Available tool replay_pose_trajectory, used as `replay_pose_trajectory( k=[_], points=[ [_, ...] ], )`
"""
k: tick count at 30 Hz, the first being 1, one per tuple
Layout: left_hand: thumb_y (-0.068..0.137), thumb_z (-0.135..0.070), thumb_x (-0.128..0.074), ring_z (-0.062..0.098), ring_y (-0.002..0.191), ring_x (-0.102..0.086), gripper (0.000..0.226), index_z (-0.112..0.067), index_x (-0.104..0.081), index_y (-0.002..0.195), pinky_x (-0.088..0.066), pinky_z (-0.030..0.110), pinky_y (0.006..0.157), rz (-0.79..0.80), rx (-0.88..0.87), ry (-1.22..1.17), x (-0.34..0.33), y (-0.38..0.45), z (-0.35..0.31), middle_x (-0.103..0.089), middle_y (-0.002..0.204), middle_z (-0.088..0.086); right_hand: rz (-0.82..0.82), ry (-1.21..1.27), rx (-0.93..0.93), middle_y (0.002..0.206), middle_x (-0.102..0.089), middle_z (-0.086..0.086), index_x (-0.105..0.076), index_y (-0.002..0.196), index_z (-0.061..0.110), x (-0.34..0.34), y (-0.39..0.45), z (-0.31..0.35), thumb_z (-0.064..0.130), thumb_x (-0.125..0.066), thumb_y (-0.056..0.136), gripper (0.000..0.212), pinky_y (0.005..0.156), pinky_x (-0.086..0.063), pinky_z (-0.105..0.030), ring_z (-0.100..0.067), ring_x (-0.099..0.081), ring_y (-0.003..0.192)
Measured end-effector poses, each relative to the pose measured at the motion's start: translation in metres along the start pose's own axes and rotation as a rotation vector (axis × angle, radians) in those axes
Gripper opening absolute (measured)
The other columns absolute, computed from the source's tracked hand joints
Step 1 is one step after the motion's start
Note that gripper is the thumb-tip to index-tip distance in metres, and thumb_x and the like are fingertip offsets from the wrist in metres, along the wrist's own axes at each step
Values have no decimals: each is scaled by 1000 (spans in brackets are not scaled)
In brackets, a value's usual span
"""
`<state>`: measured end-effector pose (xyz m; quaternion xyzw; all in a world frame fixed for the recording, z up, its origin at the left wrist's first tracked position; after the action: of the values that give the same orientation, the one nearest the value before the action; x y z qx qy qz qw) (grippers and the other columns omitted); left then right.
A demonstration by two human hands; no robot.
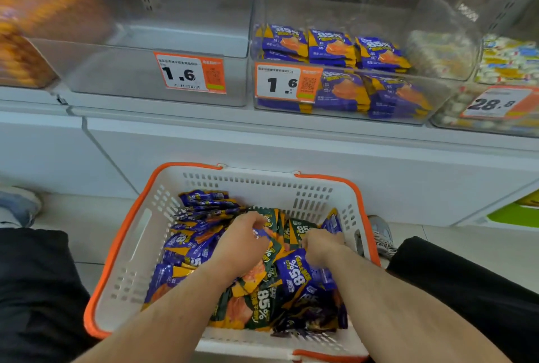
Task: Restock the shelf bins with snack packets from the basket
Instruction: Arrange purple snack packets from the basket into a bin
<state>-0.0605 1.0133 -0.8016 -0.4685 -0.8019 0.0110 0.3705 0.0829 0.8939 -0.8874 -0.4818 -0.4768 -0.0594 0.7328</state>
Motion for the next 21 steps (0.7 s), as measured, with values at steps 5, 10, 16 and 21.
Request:
replay_pose_trajectory(
  k=[5,10,16,21],
  points=[
    [98,-20,-53,14,75,-54,29,-14,-53,126,-43,31,65,-58,293,-402,6,2,15,-57,93,-2,-252,71,39,91,-70,-4,-71,89,15,77,-14,13,11,-64,81,11,82,-55,-38,-23,-65,82],
    [97,-42,-56,26,92,-59,30,-14,-60,105,-50,43,77,148,451,-1052,-7,-8,-20,-59,107,9,-430,171,310,85,-57,0,-55,75,22,133,-58,70,14,-66,86,17,69,-47,-32,-24,-57,83],
    [94,-3,-52,24,69,-60,10,-5,-62,89,-52,33,57,-113,383,-1306,34,2,-34,-62,83,17,-593,168,599,91,-57,0,-69,84,17,155,-116,117,20,-69,81,4,77,-45,-34,-23,-58,91],
    [92,6,-51,21,67,-67,25,-13,-67,95,-51,29,51,-213,114,-1210,81,-14,-64,-74,80,7,-803,263,516,130,-47,4,-65,104,25,192,-149,100,48,-76,67,45,102,-29,-31,-17,-39,126]
  ],
)
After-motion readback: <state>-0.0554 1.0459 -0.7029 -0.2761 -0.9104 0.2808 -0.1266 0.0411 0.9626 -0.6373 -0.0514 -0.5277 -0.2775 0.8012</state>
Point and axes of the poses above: each hand's wrist, its own y-axis towards the middle knuckle, its own x-axis out of the back of the hand, z = x × y, the point moved 8 cm from there along y, towards the middle knuckle
